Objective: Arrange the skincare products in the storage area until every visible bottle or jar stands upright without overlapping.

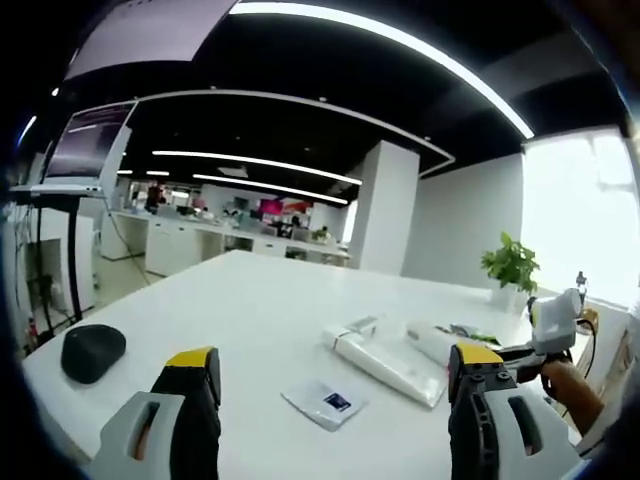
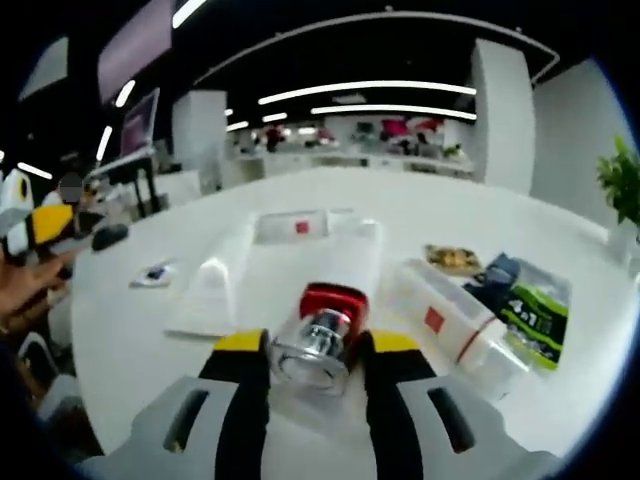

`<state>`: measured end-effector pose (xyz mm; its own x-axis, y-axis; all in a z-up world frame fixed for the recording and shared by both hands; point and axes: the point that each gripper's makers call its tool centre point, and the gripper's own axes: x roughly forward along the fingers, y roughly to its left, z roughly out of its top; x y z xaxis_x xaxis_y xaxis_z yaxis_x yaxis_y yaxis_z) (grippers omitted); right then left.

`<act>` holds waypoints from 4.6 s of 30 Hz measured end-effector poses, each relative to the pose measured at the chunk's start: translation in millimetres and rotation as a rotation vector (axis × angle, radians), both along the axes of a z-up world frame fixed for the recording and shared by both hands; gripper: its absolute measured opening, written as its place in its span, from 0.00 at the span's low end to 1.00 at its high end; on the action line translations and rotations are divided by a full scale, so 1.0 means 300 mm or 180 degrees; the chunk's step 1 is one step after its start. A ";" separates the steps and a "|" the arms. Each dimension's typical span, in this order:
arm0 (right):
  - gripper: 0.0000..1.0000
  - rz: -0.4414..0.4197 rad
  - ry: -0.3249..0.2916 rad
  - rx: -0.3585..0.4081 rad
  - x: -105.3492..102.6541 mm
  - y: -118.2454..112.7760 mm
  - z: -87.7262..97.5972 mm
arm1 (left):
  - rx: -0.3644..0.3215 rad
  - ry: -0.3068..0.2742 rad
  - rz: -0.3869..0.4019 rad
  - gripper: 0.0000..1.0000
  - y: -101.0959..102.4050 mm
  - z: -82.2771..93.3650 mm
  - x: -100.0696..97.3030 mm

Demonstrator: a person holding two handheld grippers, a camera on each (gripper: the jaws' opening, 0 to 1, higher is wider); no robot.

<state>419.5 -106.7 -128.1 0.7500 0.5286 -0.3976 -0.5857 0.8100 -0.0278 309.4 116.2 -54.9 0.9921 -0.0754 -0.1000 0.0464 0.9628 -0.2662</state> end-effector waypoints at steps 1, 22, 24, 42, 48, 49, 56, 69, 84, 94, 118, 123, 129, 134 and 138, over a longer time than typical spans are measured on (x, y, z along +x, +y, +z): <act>0.34 -0.0016 -0.0005 -0.0007 0.000 -0.005 0.002 | 0.0000 0.0002 0.0002 0.98 0.001 -0.001 0.000; 0.28 -0.0056 0.0153 0.0042 0.030 -0.063 0.116 | 0.0022 0.0021 -0.0003 0.98 0.000 -0.002 -0.005; 0.28 0.0002 0.0204 -0.0014 0.043 -0.066 0.144 | 0.0025 0.0018 -0.0002 0.98 0.001 0.000 -0.007; 0.28 0.0520 0.0429 -0.0227 0.215 -0.052 0.346 | 0.0017 0.0040 -0.0122 0.97 -0.040 -0.006 0.009; 0.28 0.0658 0.0549 -0.0260 0.281 -0.028 0.382 | 0.0007 0.0046 -0.0095 0.97 -0.033 -0.011 0.001; 0.28 0.0678 0.0551 -0.0294 0.287 -0.019 0.386 | -0.0002 0.0045 -0.0080 0.97 -0.028 -0.015 0.000; 0.28 0.0785 0.0449 -0.0457 0.339 0.041 0.422 | -0.0049 0.0047 -0.0045 0.97 -0.023 -0.020 -0.002; 0.28 0.0870 0.0448 -0.0383 0.438 0.120 0.453 | -0.0043 0.0053 -0.0072 0.97 -0.036 -0.019 0.001; 0.29 0.0841 0.0050 -0.0067 0.525 0.191 0.472 | -0.0047 0.0046 -0.0098 0.97 -0.057 -0.013 0.007; 0.32 0.0879 -0.0421 -0.0053 0.530 0.186 0.451 | -0.0036 0.0035 -0.0124 0.97 -0.068 -0.008 0.010; 0.29 0.0860 0.0120 0.0279 0.528 0.153 0.240 | 0.0009 0.0078 -0.0121 0.97 -0.068 -0.012 0.009; 0.28 0.0696 0.0014 0.0261 0.555 0.122 0.242 | -0.0017 0.0062 -0.0116 0.97 -0.066 -0.009 0.005; 0.28 0.0518 -0.0071 0.0222 0.599 0.079 0.244 | -0.0008 0.0071 -0.0139 0.97 -0.074 -0.011 0.008; 0.28 0.0282 -0.0183 0.0178 0.652 0.028 0.247 | -0.0012 0.0079 -0.0140 0.97 -0.075 -0.015 0.009; 0.28 0.0126 -0.0209 0.0200 0.684 -0.014 0.248 | -0.0007 0.0081 -0.0137 0.97 -0.073 -0.015 0.007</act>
<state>624.6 -110.8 -53.6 0.7514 0.5807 -0.3133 -0.6159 0.7877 -0.0171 311.6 94.4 -59.5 0.9851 -0.1183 -0.1250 0.0810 0.9595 -0.2699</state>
